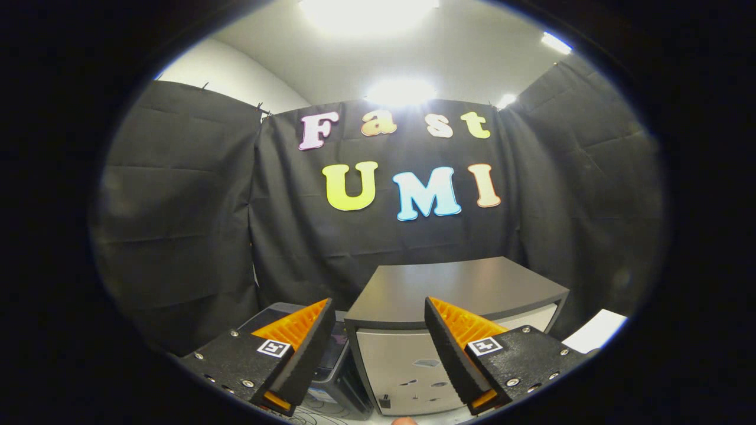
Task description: Put the clothes into the washing machine and then close the washing machine lid.
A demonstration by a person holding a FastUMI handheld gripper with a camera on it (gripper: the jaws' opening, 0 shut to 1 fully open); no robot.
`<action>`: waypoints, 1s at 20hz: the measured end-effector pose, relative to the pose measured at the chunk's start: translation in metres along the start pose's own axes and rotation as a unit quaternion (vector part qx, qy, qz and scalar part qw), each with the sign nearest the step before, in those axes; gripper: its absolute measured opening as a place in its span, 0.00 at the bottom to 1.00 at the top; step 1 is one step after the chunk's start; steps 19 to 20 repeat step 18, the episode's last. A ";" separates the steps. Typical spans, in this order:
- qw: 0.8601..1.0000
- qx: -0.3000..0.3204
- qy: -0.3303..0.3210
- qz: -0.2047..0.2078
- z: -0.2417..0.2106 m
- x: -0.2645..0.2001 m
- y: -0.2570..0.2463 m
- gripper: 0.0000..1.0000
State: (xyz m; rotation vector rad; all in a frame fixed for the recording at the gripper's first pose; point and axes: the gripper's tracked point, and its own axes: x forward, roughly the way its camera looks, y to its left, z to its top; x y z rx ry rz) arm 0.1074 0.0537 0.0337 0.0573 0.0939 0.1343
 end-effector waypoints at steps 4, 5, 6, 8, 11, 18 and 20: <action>1.000 0.006 0.001 0.000 -0.004 -0.020 -0.013 0.93; 1.000 0.007 0.002 0.001 -0.007 -0.025 -0.016 0.93; 1.000 0.008 0.003 0.002 -0.008 -0.029 -0.018 0.93; 1.000 0.012 0.002 0.004 -0.009 -0.035 -0.020 0.93; 1.000 0.014 0.007 0.009 -0.014 -0.043 -0.019 0.93; 1.000 0.013 0.005 0.022 -0.015 -0.057 -0.010 0.93; 1.000 0.013 0.005 0.022 -0.015 -0.057 -0.010 0.93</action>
